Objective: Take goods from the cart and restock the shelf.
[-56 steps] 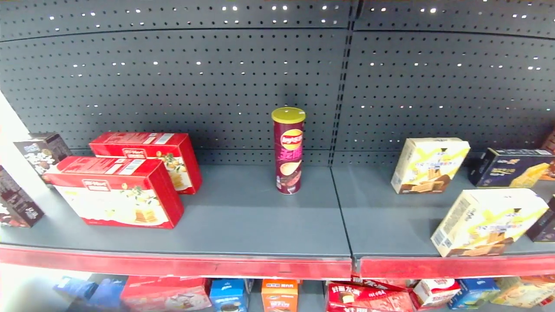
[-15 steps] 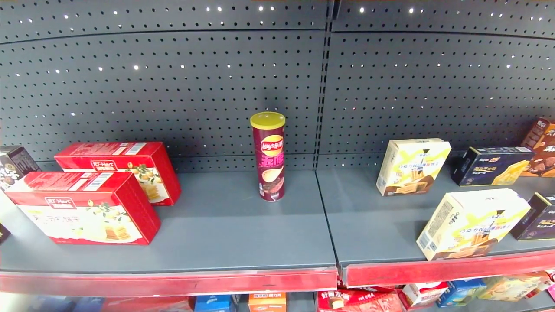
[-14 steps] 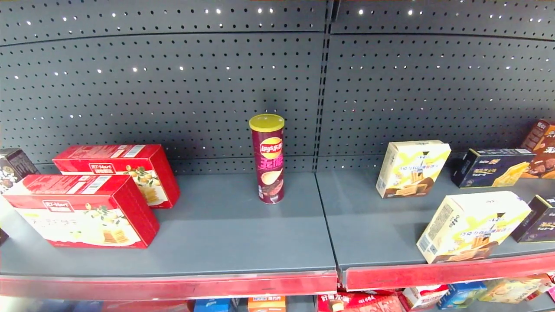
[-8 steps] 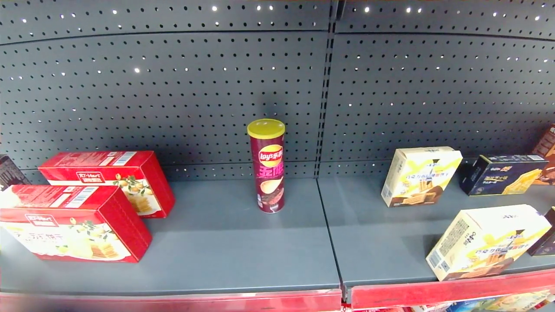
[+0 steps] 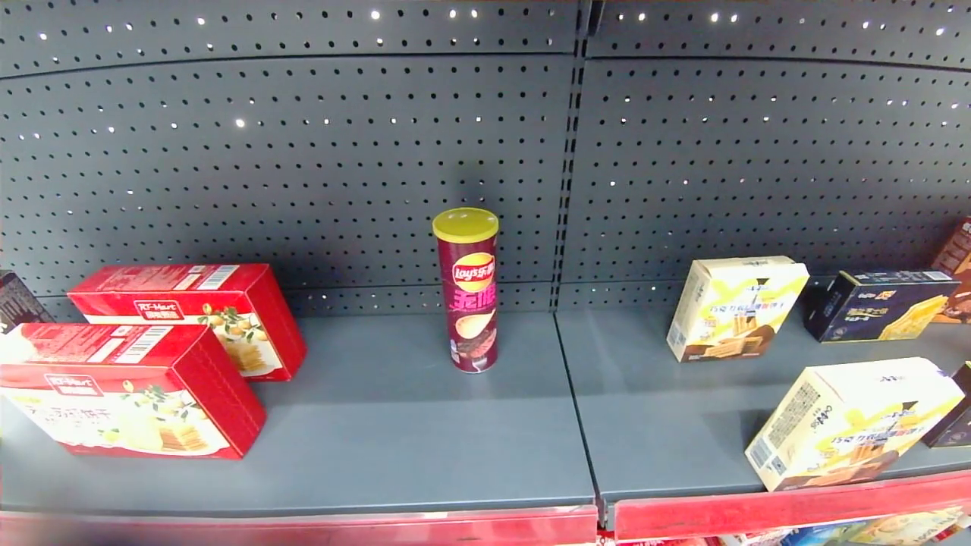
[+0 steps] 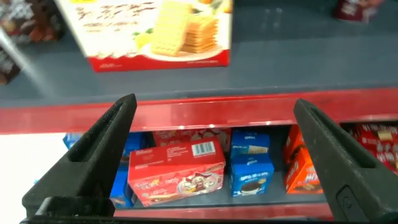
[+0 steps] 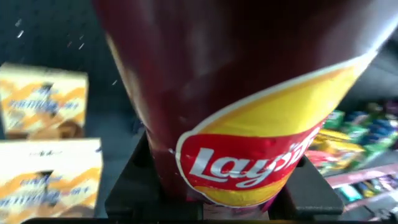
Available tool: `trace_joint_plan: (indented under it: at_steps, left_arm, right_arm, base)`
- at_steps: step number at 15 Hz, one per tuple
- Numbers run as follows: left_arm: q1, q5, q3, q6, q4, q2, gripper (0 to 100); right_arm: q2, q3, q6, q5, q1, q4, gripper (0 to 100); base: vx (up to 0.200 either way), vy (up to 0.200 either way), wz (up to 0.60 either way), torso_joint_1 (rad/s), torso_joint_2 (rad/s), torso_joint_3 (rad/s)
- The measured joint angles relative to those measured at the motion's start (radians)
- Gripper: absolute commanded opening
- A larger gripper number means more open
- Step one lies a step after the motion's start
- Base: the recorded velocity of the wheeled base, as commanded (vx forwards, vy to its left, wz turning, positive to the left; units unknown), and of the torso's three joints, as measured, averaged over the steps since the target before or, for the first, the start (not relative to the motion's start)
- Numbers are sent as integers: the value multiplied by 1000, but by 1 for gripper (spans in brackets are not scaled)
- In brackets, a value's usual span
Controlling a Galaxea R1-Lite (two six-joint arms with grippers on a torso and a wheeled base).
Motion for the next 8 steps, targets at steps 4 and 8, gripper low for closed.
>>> trace_joint_plan:
  at_steps: [4, 8]
  left_arm:
    - [-4, -42, -107, 25, 4, 20, 100]
    - [-71, -62, -574, 3, 7, 272, 100]
  right_arm:
    - [0, -187, -6, -89, -33, 86, 0]
    - [-21, -351, -17, -142, -44, 344, 0]
  base:
    - [0, 0, 0, 0, 0, 0]
    - [0, 0, 0, 0, 0, 0]
